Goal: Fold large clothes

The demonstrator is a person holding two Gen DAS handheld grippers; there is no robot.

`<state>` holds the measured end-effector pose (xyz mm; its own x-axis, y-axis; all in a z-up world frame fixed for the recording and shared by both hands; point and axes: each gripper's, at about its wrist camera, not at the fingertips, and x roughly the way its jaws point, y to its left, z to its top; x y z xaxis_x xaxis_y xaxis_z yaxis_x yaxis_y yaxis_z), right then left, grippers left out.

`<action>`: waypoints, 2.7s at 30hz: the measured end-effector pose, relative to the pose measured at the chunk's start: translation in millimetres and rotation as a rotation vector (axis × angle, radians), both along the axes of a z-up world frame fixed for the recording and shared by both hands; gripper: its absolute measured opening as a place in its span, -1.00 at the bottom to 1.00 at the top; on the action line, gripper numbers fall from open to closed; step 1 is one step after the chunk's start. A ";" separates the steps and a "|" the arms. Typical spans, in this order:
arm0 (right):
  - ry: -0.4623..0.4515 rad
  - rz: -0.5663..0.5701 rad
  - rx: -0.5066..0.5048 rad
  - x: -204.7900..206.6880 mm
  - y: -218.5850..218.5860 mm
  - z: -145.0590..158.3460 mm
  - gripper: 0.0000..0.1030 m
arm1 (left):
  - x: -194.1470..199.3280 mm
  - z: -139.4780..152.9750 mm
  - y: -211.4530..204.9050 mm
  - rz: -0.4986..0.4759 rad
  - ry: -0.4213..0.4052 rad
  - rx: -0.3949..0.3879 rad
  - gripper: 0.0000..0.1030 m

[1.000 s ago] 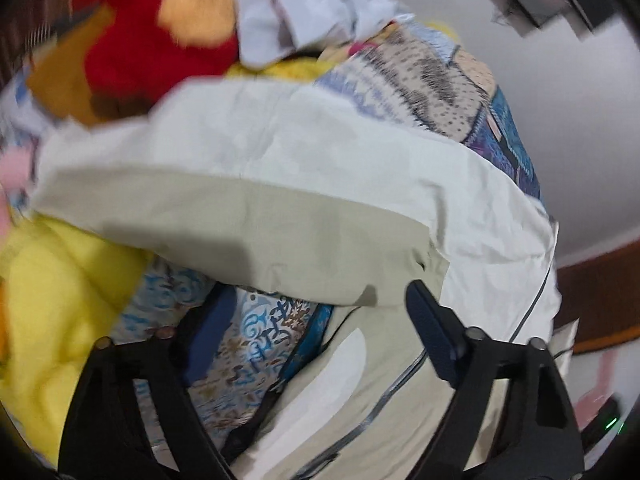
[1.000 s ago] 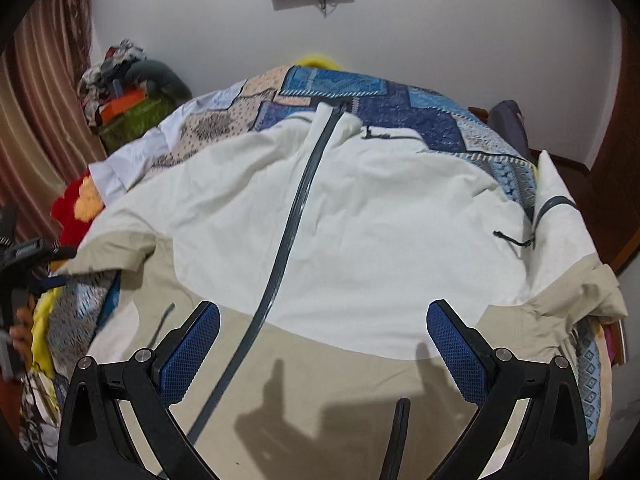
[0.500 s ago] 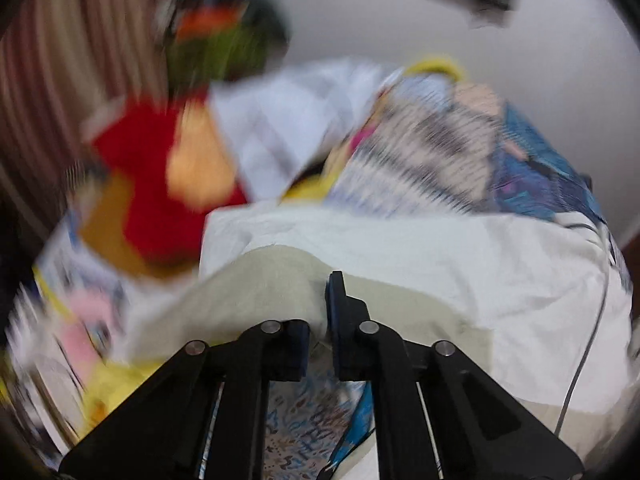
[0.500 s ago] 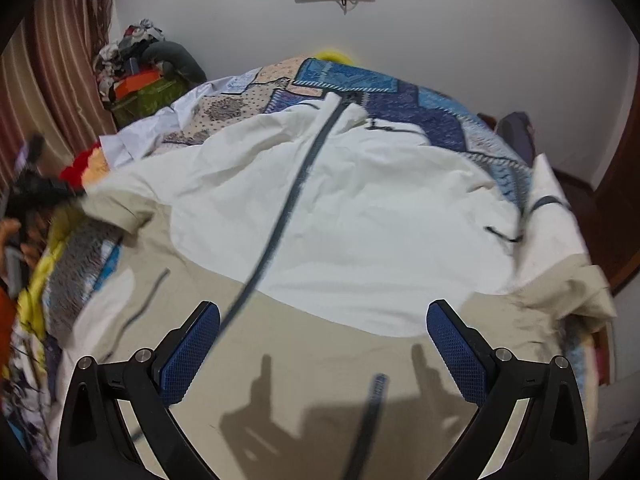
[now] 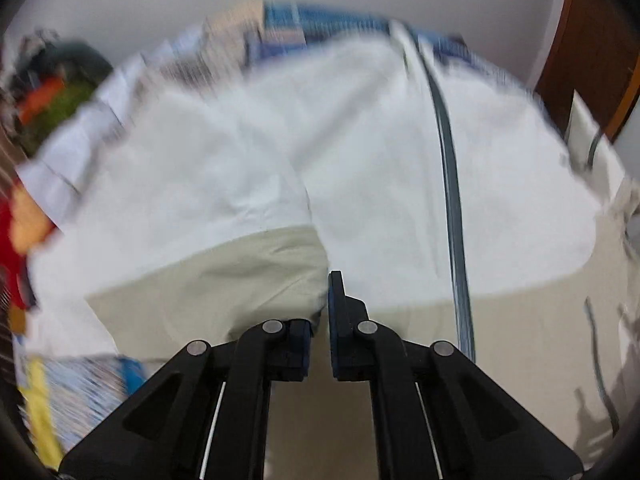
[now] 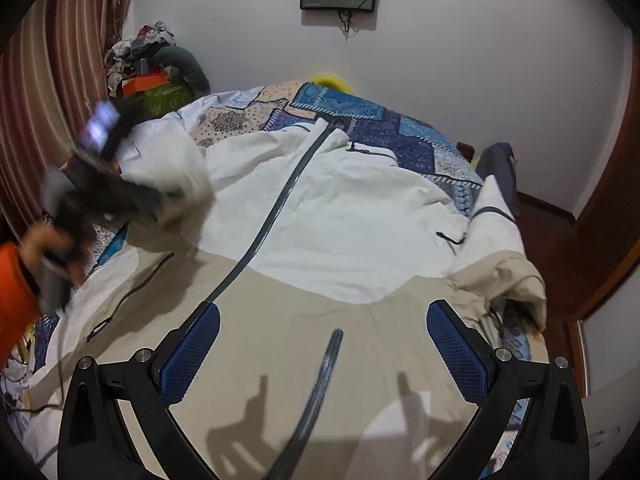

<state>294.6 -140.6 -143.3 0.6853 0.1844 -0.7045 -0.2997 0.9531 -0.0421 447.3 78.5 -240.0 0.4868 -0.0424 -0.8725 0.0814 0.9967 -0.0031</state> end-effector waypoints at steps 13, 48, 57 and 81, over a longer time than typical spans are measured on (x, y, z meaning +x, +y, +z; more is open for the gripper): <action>-0.003 -0.039 0.063 -8.6 -19.1 8.8 1.00 | -82.5 25.9 90.6 0.106 -0.061 -0.191 0.38; -0.012 -0.050 0.198 7.2 -37.7 26.9 1.00 | -5.3 200.6 71.2 0.271 -0.440 -0.209 -0.99; -0.102 -0.143 0.226 -9.5 -101.2 59.1 1.00 | -4.1 211.9 -105.6 -0.127 -0.388 -0.266 -0.99; 0.037 -0.147 0.336 10.8 -128.4 38.8 1.00 | -17.0 123.7 -39.3 -0.047 -0.123 -0.159 0.51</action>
